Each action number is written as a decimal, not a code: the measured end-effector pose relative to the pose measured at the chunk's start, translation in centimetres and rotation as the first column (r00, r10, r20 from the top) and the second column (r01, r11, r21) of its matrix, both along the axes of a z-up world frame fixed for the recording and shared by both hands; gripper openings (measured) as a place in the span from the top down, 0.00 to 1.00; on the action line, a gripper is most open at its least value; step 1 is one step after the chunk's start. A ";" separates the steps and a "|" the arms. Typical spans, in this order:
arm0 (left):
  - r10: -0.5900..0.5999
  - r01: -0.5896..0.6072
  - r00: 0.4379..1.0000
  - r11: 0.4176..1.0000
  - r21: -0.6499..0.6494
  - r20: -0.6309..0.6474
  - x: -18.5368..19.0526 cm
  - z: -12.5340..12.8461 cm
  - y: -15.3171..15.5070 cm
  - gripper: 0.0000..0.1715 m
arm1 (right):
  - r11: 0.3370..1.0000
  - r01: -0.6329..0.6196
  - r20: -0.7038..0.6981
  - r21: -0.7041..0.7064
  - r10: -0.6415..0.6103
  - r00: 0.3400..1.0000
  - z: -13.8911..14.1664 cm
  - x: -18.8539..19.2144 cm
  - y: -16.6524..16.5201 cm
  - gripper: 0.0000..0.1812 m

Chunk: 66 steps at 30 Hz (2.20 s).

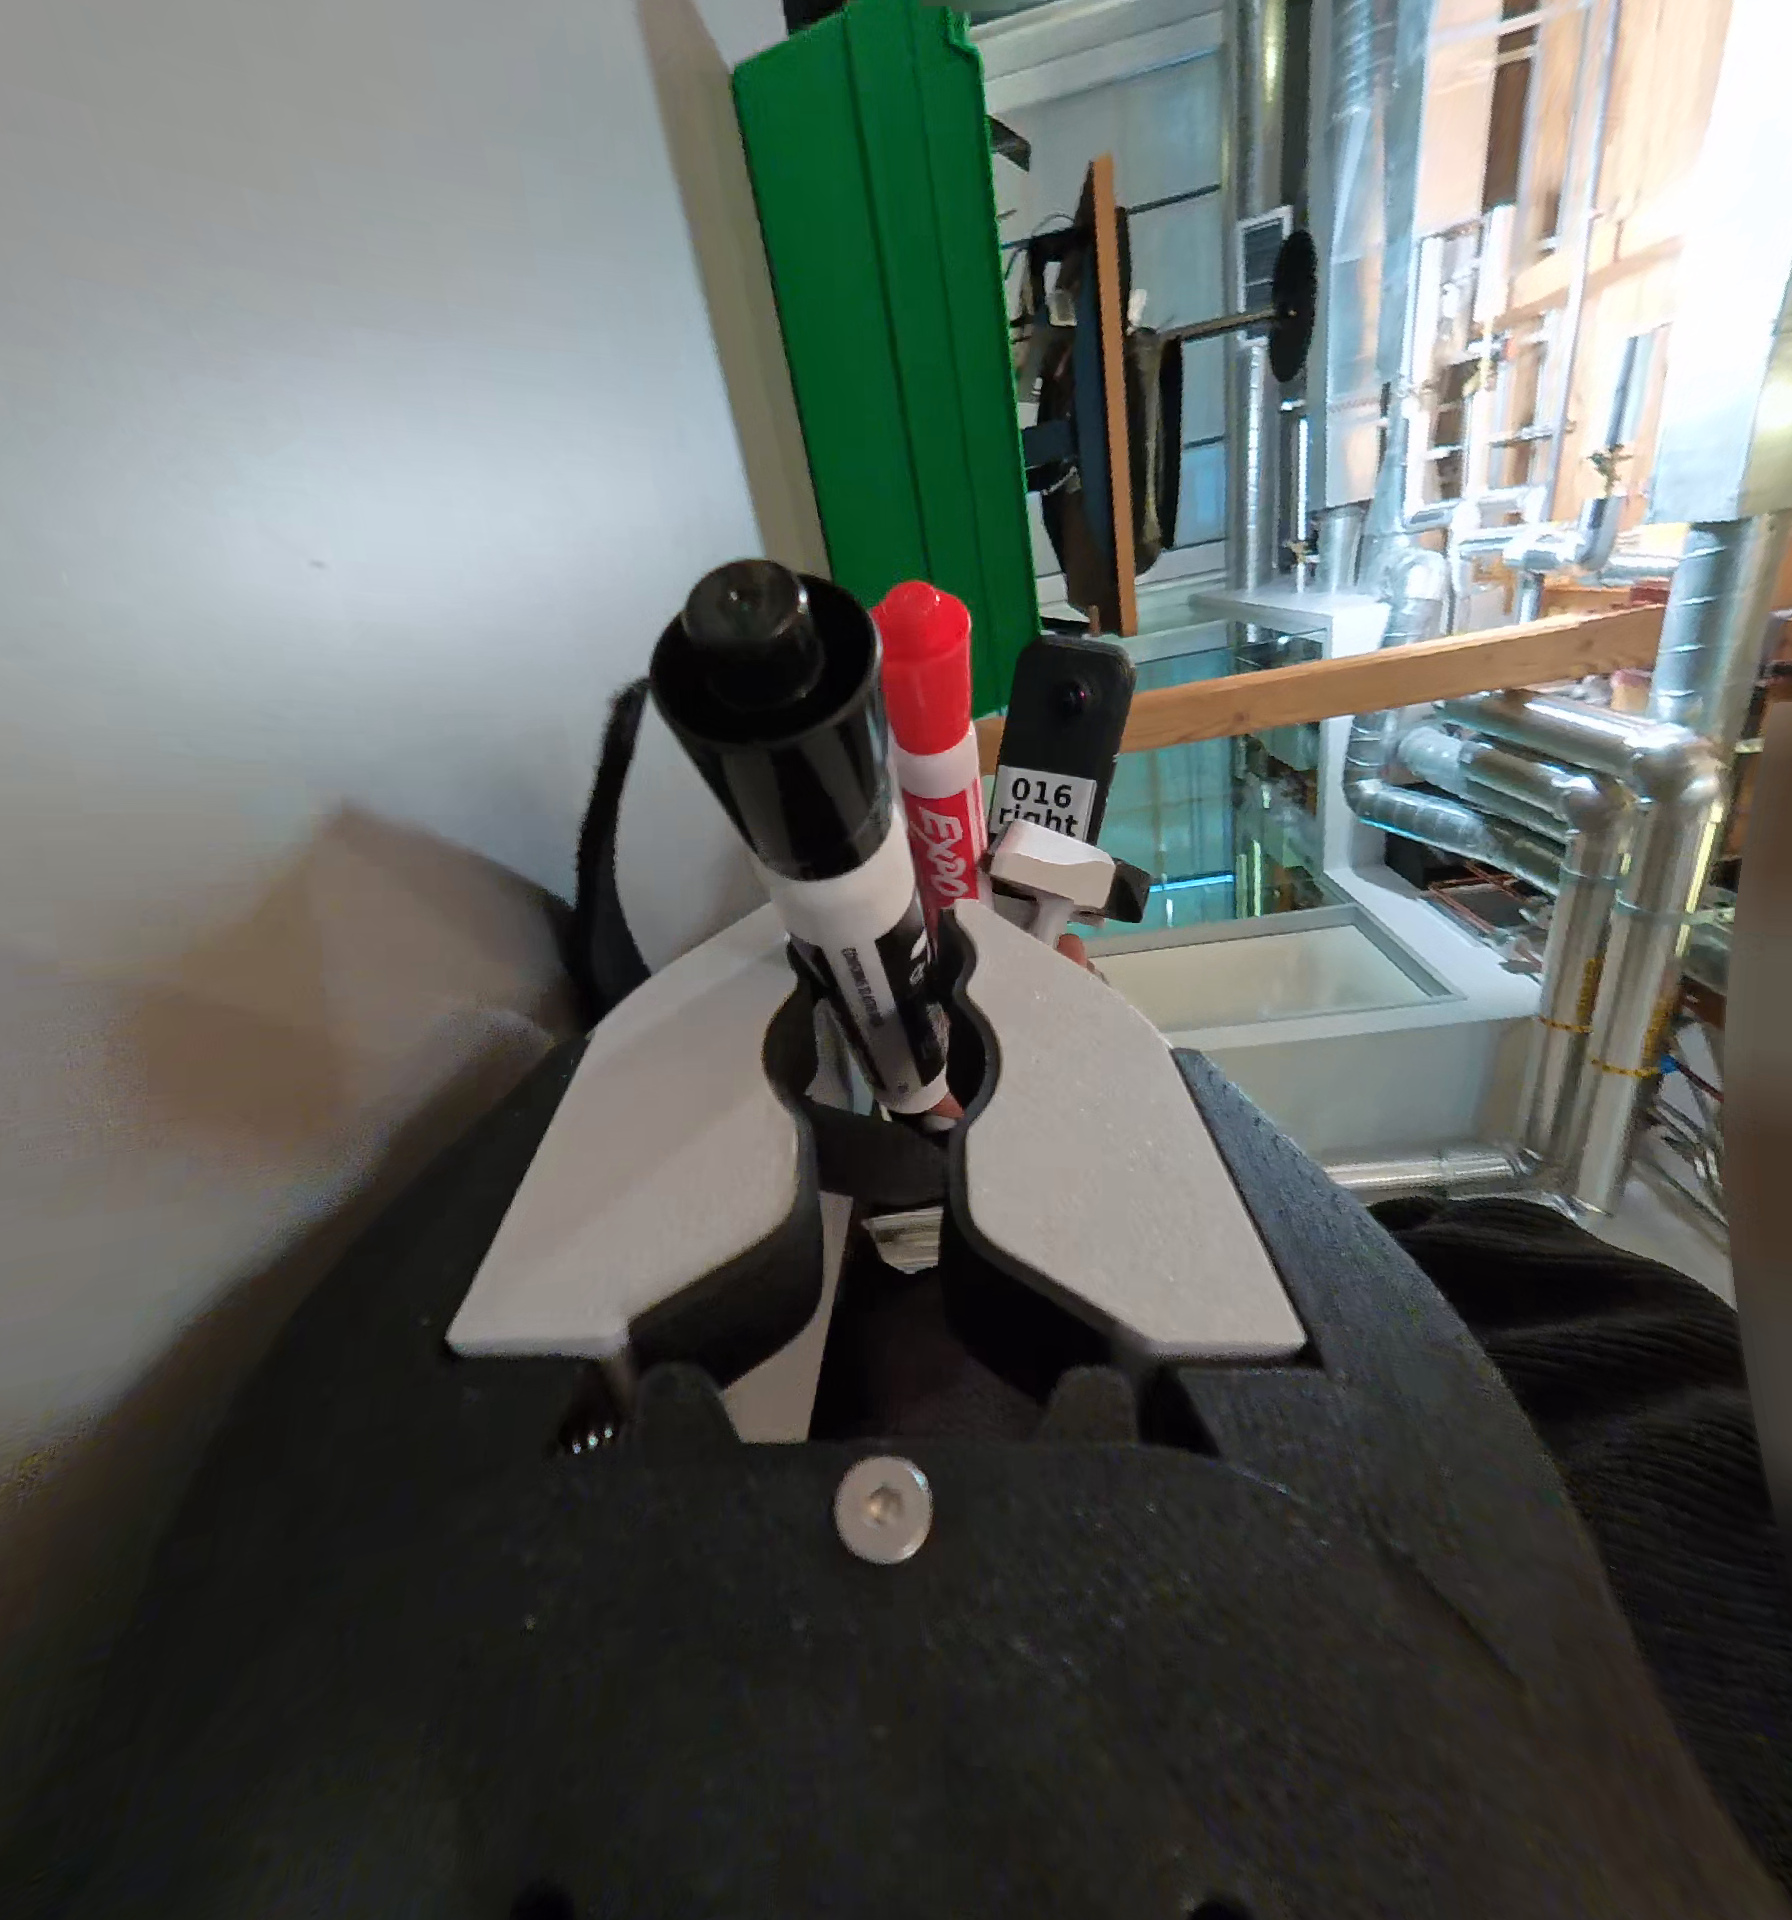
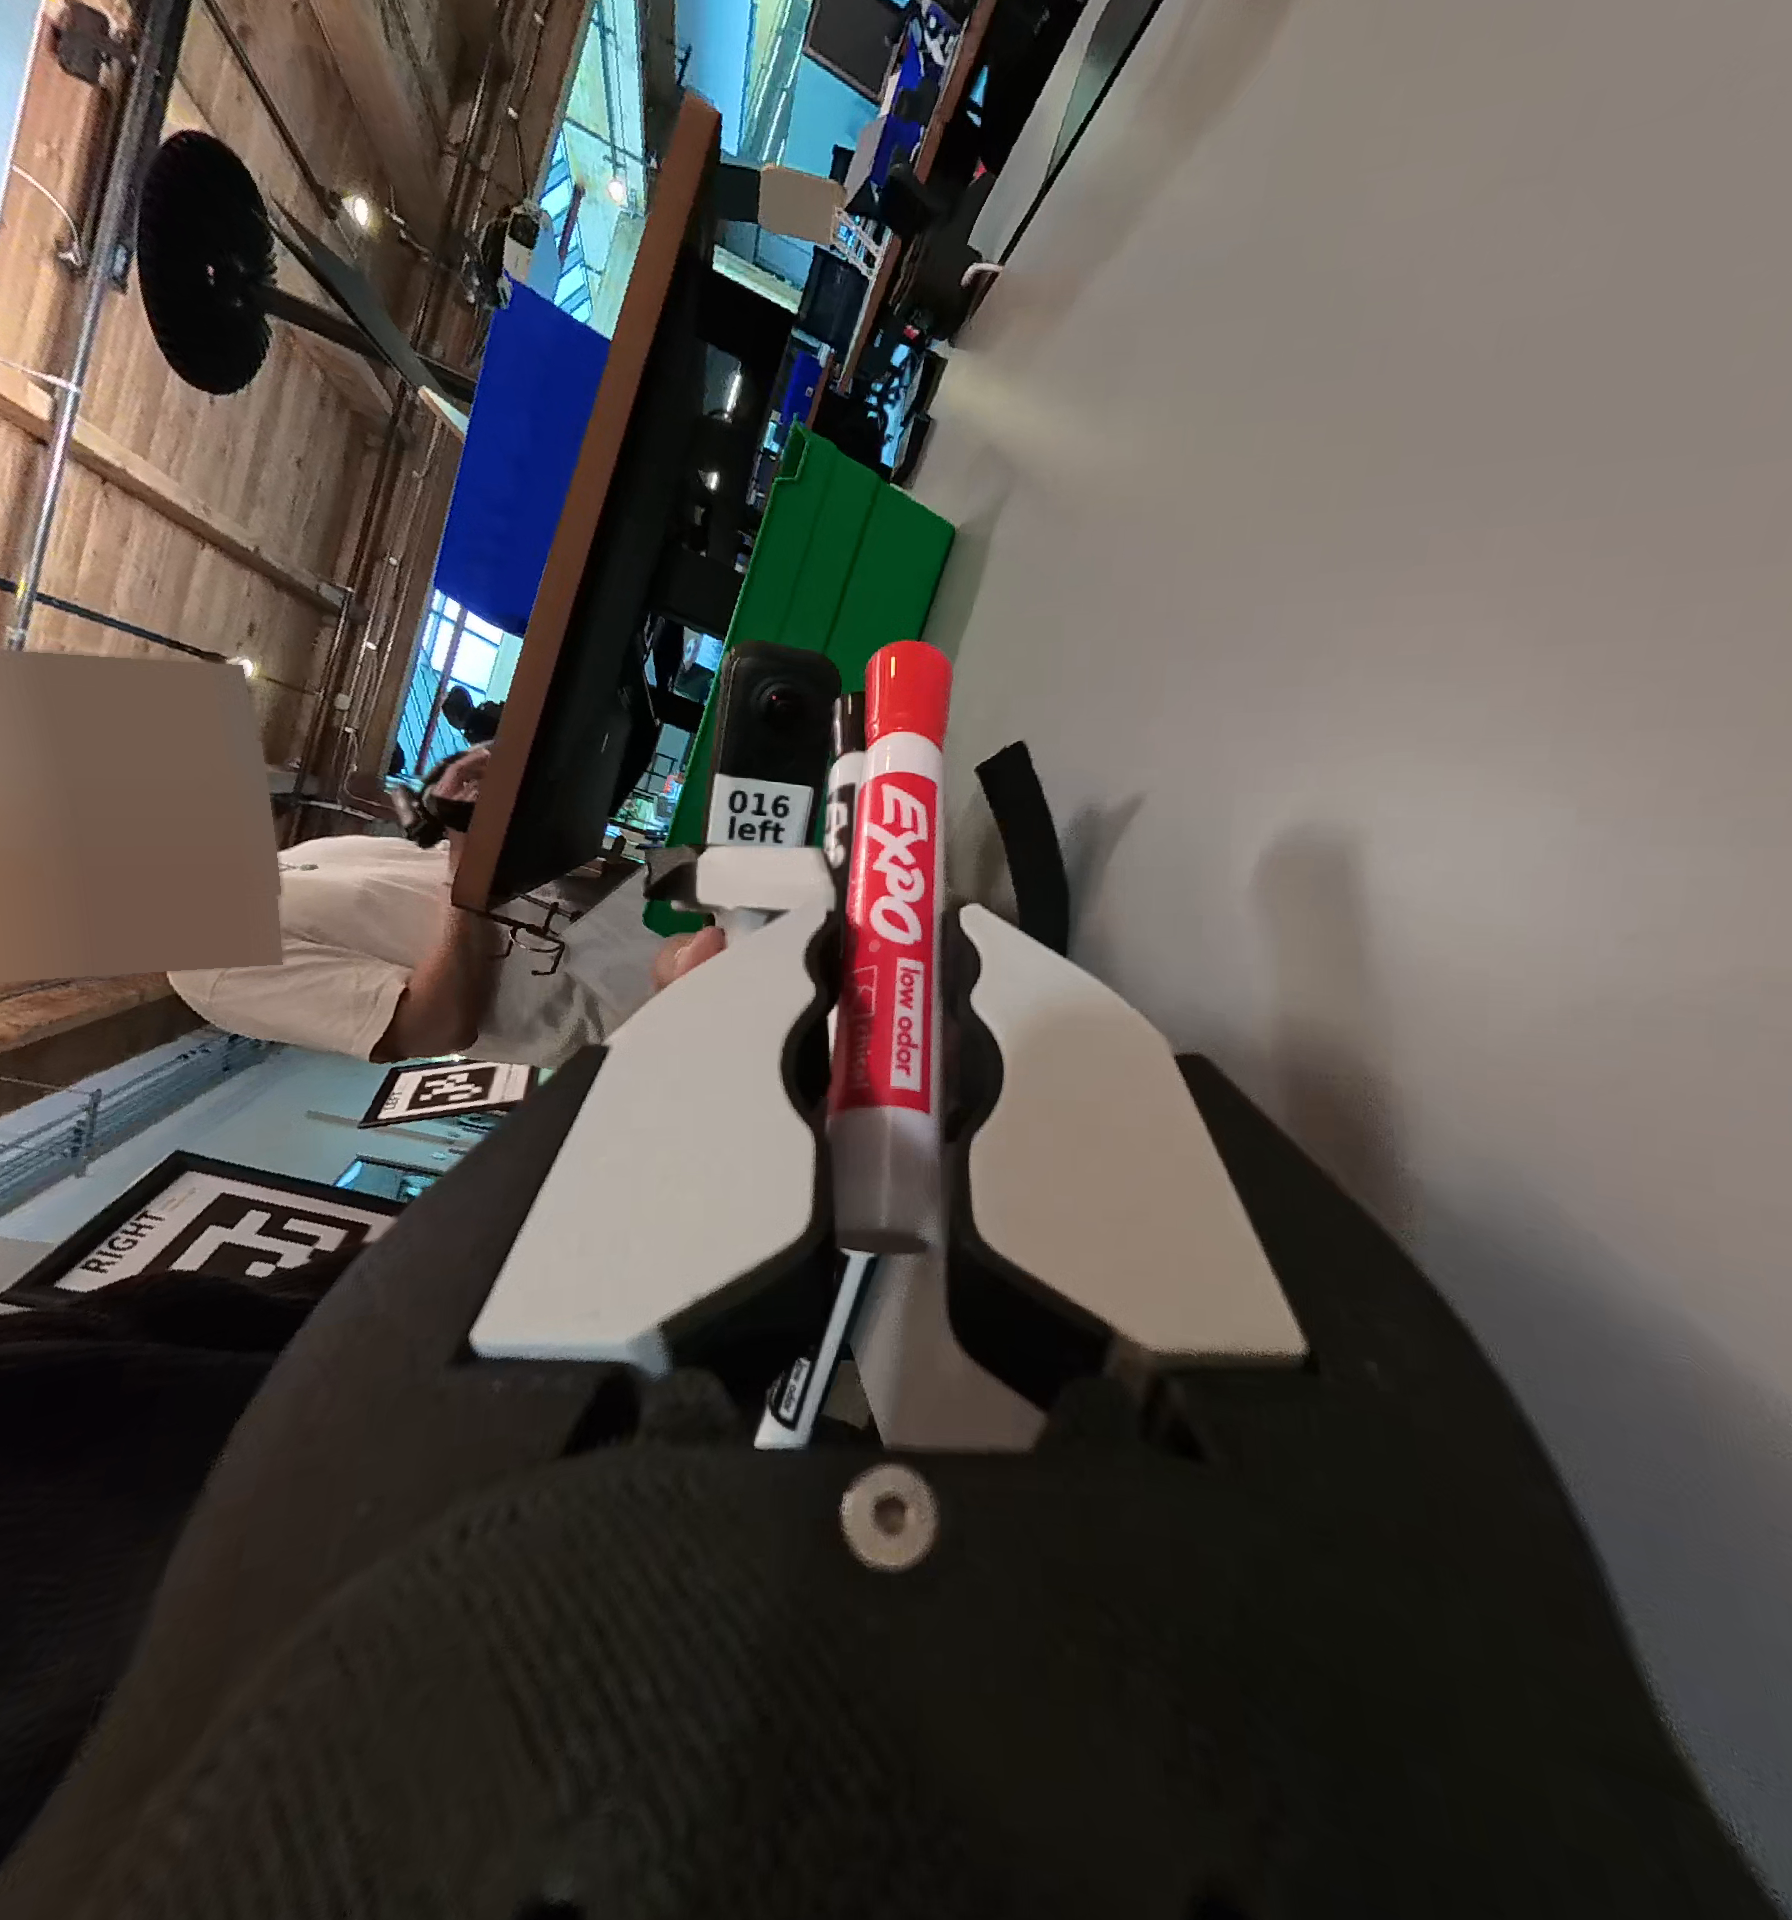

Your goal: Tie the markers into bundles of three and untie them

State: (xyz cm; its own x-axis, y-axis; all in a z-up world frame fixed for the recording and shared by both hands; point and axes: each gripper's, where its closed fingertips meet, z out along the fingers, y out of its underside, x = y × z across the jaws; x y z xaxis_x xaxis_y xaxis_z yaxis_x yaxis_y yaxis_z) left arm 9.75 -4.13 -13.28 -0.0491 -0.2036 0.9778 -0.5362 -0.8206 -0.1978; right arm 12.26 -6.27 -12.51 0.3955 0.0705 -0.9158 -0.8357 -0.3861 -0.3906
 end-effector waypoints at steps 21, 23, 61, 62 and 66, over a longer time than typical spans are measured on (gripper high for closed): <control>0.114 -0.108 0.993 0.973 0.204 -0.016 -0.4 -0.5 3.8 0.88 | 0.999 -0.040 -0.030 -0.004 0.040 0.999 -0.1 -1.1 -0.2 0.90; 0.103 -0.098 0.995 0.975 0.200 -0.016 -0.5 -0.3 3.9 0.88 | 0.999 -0.044 -0.030 -0.002 0.044 0.999 0.0 -1.2 -0.2 0.90; -0.150 0.143 0.982 0.987 0.072 0.110 -0.9 1.4 -1.5 0.89 | 0.996 -0.057 -0.042 0.068 0.060 0.997 1.2 -2.6 0.4 0.90; -0.144 0.135 0.984 0.987 0.083 0.106 -0.9 1.4 -1.3 0.89 | 0.996 -0.045 -0.051 0.076 0.049 0.998 1.4 -2.3 0.3 0.90; -0.092 0.080 0.987 0.993 0.092 0.130 -0.6 1.9 -0.8 0.89 | 0.995 -0.019 -0.035 0.101 0.023 0.999 2.0 -1.8 0.3 0.90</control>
State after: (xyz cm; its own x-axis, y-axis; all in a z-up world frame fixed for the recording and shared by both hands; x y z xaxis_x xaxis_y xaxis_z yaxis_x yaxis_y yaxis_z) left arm 9.18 -4.93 -11.42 -0.1990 -0.2763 0.9402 -0.5680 -0.7493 -0.3404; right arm 10.51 -5.97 -10.51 0.3600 0.1705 -0.9173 -0.8420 -0.3640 -0.3981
